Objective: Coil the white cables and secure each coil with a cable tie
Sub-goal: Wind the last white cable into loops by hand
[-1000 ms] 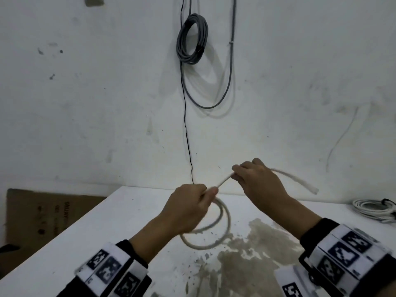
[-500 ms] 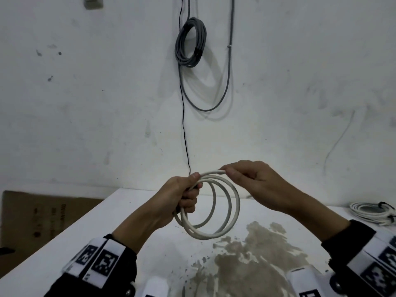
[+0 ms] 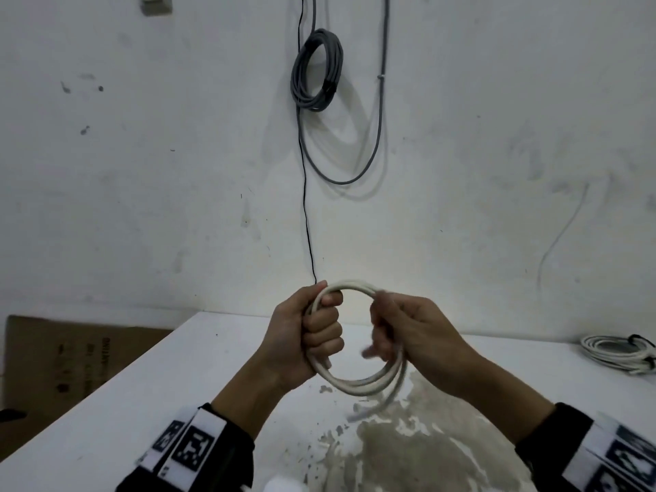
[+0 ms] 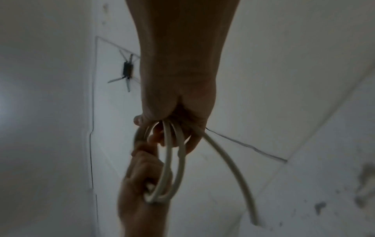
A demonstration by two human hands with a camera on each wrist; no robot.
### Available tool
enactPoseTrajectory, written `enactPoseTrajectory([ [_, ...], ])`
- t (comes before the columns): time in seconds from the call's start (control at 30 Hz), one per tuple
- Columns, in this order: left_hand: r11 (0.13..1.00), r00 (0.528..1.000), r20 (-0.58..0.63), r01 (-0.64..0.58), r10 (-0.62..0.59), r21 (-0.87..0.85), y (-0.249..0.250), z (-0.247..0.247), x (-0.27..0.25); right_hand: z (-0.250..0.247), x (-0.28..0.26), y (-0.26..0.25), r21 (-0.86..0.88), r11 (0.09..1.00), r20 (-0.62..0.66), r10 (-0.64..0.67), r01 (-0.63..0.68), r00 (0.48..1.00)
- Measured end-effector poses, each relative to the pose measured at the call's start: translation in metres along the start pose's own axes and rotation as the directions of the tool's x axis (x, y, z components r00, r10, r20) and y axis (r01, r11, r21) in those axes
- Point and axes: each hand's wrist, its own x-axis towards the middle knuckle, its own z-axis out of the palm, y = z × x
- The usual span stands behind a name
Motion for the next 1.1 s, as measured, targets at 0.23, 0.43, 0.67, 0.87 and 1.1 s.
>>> enactPoseTrajectory([
  [0.23, 0.928, 0.990, -0.114, 0.116, -0.080, 0.355, -0.003, -0.002, 0.003, -0.014, 0.010, -0.006, -0.193, 0.980, -0.136, 0.024, -0.051, 0.990],
  [0.43, 0.975, 0.956, -0.265, -0.074, 0.129, 0.209, -0.013, 0.007, 0.010, -0.008, 0.015, -0.006, -0.137, 0.989, -0.163, 0.029, -0.052, 0.986],
  [0.67, 0.956, 0.884, -0.369, -0.287, 0.286, 0.052, 0.015, -0.006, 0.009, -0.029, -0.011, 0.007, -0.132, 0.989, -0.032, -0.073, 0.068, 0.997],
  [0.87, 0.935, 0.860, -0.379, -0.353, 0.342, 0.042, 0.021, 0.000, 0.012, -0.035, -0.014, 0.023, -0.720, 0.479, 0.320, -0.413, 0.502, 0.853],
  [1.1, 0.928, 0.876, -0.331, -0.372, 0.352, 0.002, 0.017, 0.005, 0.013, -0.030, -0.007, 0.018, -0.801, 0.009, 0.433, -0.682, 0.598, 0.589],
])
